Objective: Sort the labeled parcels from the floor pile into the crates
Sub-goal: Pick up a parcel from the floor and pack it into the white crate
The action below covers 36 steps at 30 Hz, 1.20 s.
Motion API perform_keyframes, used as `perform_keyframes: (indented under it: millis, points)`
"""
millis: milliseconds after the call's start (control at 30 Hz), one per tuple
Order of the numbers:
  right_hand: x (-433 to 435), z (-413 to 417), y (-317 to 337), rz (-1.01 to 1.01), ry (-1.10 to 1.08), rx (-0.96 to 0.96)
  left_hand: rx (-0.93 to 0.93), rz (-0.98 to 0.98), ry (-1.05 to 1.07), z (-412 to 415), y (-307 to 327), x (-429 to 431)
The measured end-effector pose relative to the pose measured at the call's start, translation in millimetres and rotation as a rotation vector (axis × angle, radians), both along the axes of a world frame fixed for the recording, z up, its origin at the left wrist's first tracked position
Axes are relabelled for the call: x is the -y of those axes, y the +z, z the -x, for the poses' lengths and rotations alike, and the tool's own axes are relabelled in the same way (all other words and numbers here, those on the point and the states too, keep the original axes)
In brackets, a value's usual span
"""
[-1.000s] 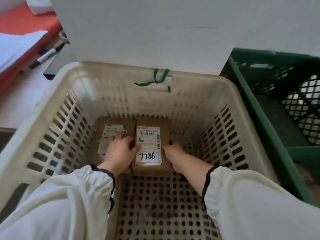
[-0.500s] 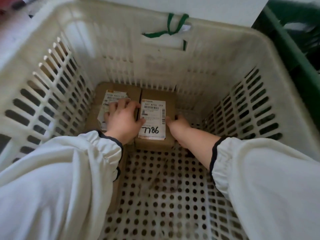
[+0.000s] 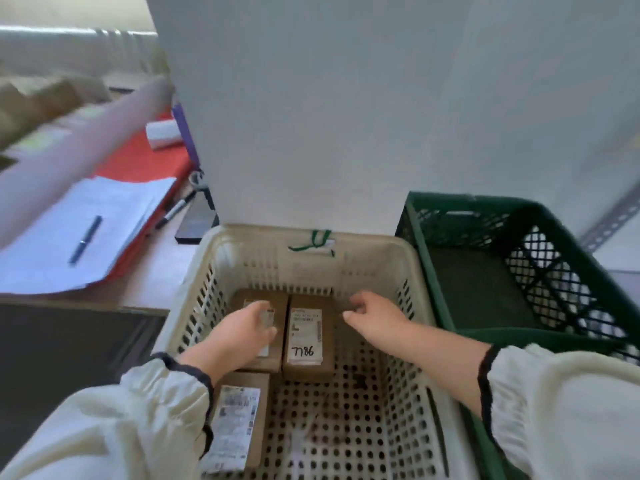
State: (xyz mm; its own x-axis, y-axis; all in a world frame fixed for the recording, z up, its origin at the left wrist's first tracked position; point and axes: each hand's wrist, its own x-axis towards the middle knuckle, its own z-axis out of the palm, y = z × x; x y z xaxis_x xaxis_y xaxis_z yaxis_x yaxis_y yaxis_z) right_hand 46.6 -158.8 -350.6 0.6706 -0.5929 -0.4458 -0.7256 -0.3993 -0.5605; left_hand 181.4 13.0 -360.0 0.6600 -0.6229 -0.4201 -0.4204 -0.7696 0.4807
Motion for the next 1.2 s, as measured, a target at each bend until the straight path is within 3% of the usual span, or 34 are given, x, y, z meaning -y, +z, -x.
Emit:
perform_keyframes:
  millis: [233,433,867,1200]
  points:
    - [-22.6,41.6,156.4,0.099,0.126,0.072,0.005,0.145,0.149,45.7,155.2,-61.3]
    - [-91.5,43.5,208.7,0.120,0.383,0.149,0.030,0.133,0.254,90.3,214.2,-112.5]
    - [-228.2,31.7,242.7,0.113,0.755,0.023,0.132,0.067,0.601,156.8,248.3,-293.2]
    - [-476.5,75.7,246.2,0.079,1.115,-0.096,0.113,0.150,0.995,284.4,221.1,-512.0]
